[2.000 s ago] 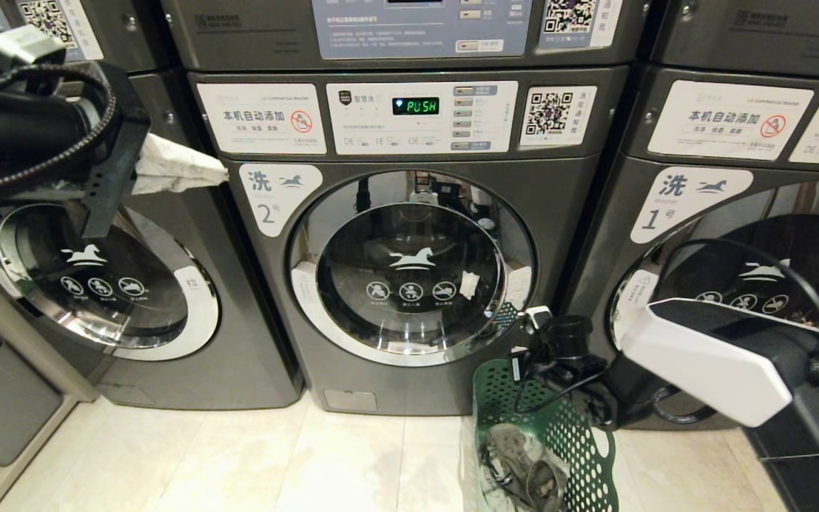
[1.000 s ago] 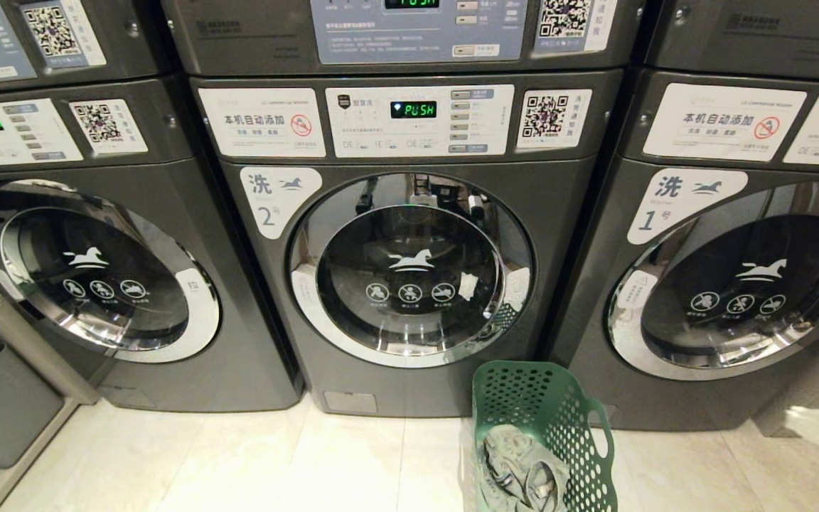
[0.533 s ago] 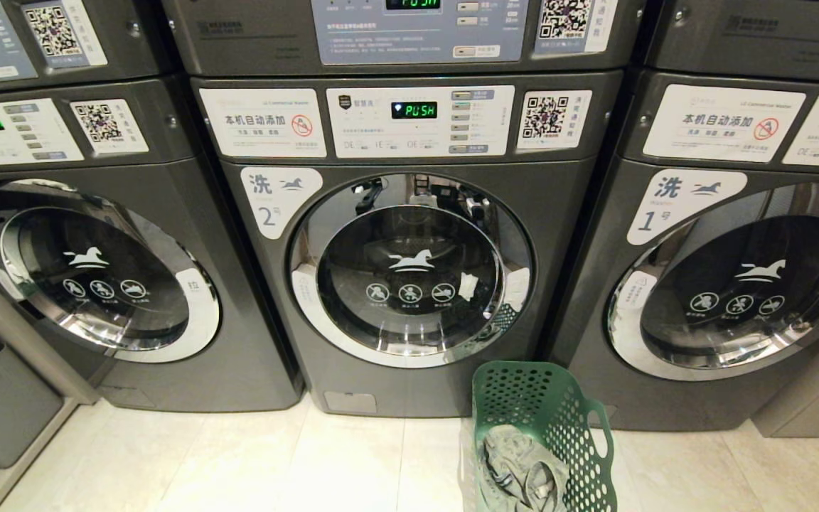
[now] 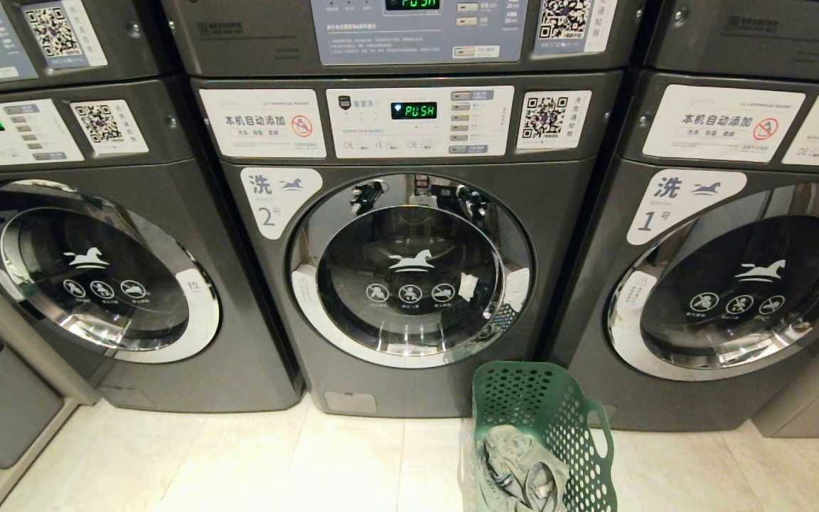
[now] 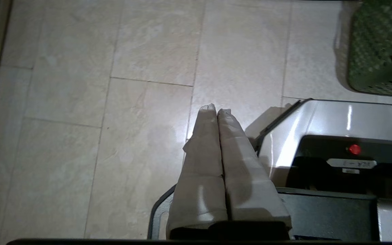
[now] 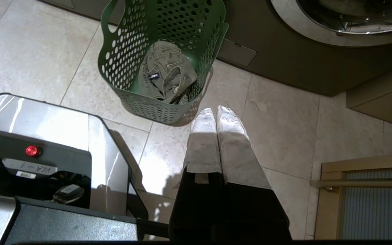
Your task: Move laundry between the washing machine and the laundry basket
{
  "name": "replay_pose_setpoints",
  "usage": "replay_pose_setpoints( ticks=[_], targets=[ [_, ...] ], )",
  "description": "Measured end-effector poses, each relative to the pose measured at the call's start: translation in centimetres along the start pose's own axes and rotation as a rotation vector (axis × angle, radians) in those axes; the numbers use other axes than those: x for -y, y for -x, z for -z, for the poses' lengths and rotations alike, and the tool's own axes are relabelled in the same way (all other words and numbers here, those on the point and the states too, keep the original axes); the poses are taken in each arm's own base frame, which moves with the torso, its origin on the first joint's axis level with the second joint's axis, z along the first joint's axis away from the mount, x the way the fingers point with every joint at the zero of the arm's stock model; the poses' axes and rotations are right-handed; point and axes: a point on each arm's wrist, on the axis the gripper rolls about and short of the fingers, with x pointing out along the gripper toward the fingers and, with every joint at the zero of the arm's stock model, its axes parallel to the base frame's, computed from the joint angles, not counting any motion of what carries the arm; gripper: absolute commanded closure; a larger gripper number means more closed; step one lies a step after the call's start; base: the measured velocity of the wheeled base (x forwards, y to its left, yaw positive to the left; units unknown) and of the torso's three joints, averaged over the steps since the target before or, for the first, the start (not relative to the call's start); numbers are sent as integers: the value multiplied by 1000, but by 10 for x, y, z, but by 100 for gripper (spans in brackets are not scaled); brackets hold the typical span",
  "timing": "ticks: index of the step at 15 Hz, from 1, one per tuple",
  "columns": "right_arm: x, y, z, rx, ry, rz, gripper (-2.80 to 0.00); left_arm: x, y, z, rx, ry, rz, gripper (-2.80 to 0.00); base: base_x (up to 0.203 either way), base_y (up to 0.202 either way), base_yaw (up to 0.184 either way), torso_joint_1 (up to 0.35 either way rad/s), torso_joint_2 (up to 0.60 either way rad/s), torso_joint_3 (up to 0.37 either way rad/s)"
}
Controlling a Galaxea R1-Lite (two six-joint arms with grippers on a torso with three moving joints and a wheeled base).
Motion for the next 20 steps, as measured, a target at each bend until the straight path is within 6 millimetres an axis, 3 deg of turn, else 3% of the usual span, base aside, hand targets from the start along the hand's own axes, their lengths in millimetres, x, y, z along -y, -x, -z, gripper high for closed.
replay_pose_setpoints(
  ticks=[5,11,14,20],
  targets=[
    [-3,9,8,77,-23,-10,0,1,3,13,150,-102,226,0,0,0,0,0,0,0],
    [-5,22,18,251,-85,65,0,-2,14,33,389,-63,122,0,0,0,0,0,0,0],
    [-5,23,20,276,-174,66,0,-2,15,36,418,-28,109,0,0,0,0,0,0,0],
    [-5,23,21,282,-147,73,0,-2,15,37,426,-2,113,0,0,0,0,0,0,0]
  ],
)
